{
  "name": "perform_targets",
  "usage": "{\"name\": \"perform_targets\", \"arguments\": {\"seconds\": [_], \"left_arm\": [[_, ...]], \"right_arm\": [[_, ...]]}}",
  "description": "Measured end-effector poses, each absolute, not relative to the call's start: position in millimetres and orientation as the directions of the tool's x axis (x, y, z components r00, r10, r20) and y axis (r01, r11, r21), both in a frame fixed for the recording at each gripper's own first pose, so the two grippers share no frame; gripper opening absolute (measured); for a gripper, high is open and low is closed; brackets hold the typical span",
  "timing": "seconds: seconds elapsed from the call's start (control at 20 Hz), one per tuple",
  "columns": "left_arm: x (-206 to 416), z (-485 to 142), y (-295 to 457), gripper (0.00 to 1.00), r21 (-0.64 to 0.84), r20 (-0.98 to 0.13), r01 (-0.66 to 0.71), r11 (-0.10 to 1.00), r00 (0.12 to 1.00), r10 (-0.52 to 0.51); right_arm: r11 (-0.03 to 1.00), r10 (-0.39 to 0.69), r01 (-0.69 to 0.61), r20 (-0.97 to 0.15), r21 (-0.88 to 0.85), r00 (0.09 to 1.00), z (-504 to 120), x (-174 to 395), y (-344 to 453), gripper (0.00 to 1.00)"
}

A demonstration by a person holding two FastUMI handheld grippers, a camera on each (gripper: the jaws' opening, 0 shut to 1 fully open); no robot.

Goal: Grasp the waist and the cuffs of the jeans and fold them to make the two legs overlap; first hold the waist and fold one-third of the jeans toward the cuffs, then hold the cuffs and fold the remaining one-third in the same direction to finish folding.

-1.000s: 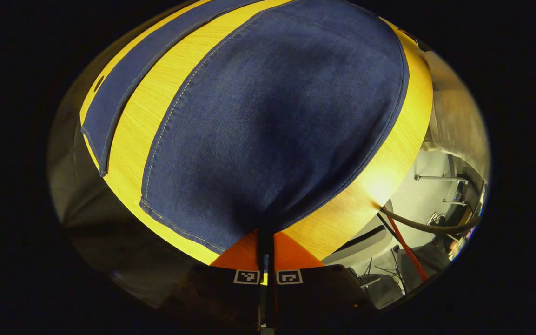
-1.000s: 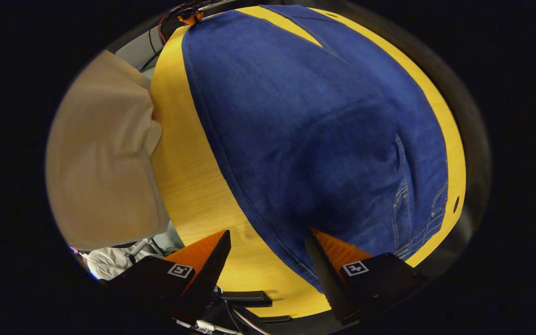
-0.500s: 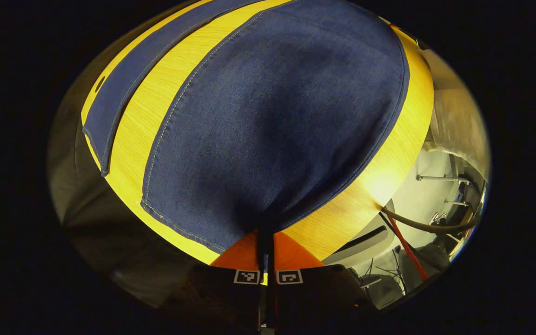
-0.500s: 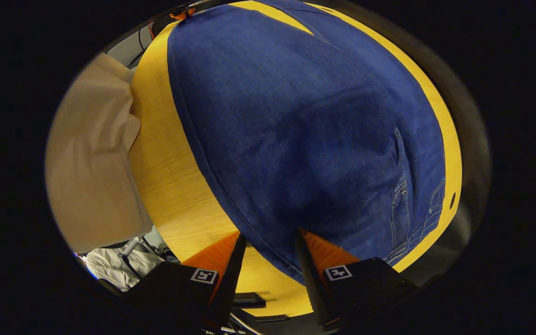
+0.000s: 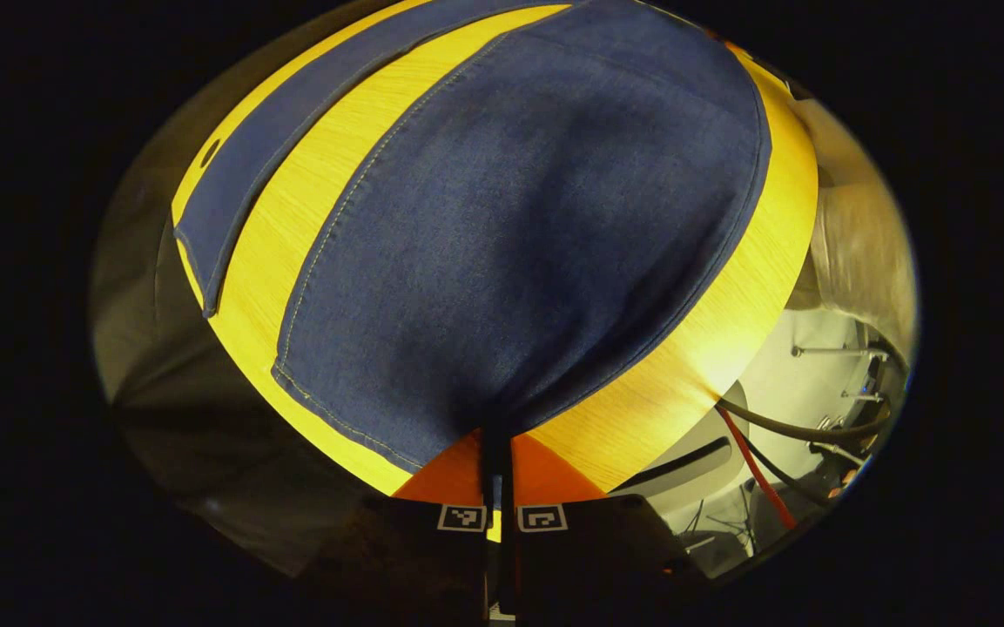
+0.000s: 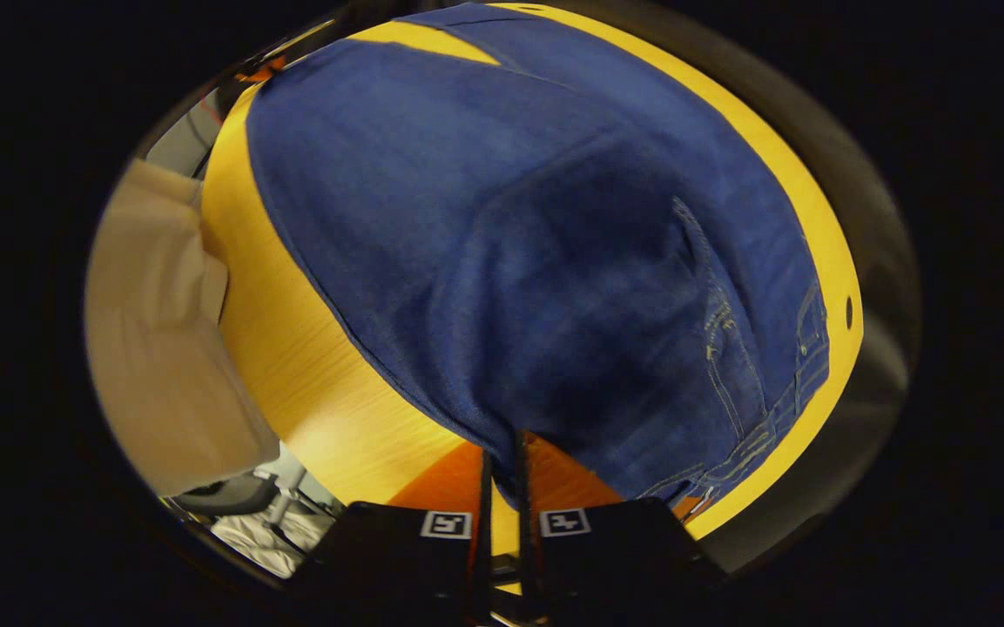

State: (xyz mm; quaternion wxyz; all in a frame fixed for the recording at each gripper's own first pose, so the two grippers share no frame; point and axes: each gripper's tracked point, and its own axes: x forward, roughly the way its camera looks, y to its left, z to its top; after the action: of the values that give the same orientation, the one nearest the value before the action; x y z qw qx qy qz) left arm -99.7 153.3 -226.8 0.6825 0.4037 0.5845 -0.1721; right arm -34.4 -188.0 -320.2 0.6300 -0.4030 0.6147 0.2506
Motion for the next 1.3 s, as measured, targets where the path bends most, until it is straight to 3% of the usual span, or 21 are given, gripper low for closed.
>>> {"name": "perform_targets", "arguments": {"seconds": [0.05, 0.3, 0.6, 0.75, 0.9, 1.1, 1.3], "left_arm": [[-100, -229, 154, 0.00, 0.349, -0.937, 0.682, 0.643, 0.269, 0.223], [-98, -230, 150, 0.00, 0.341, -0.915, 0.504, 0.794, 0.373, 0.156], [-93, -207, 137, 0.00, 0.231, -0.920, 0.338, 0.912, 0.380, 0.092], [-86, -165, 118, 0.00, 0.100, -0.933, 0.223, 0.970, 0.360, 0.013], [-59, -112, 105, 0.00, 0.022, -0.925, 0.150, 0.988, 0.379, -0.037], [-24, -58, 105, 0.00, 0.044, -0.906, 0.148, 0.988, 0.423, -0.023], [25, -27, 114, 0.00, 0.050, -0.868, 0.113, 0.992, 0.497, -0.013]], "right_arm": [[0.577, -0.184, -0.787, -0.974, -0.219, 0.136, -318, -34, -188, 0.05], [0.709, -0.194, -0.638, -0.953, -0.300, 0.232, -319, -32, -192, 0.03], [0.844, -0.185, -0.436, -0.932, -0.313, 0.311, -287, -21, -185, 0.03], [0.904, -0.170, -0.324, -0.930, -0.278, 0.325, -265, -6, -186, 0.03], [0.956, -0.129, -0.207, -0.930, -0.209, 0.344, -238, 21, -183, 0.03], [0.986, -0.119, -0.064, -0.909, -0.157, 0.399, -200, 59, -182, 0.02], [0.986, -0.145, -0.003, -0.878, -0.165, 0.456, -168, 104, -174, 0.00]]}}
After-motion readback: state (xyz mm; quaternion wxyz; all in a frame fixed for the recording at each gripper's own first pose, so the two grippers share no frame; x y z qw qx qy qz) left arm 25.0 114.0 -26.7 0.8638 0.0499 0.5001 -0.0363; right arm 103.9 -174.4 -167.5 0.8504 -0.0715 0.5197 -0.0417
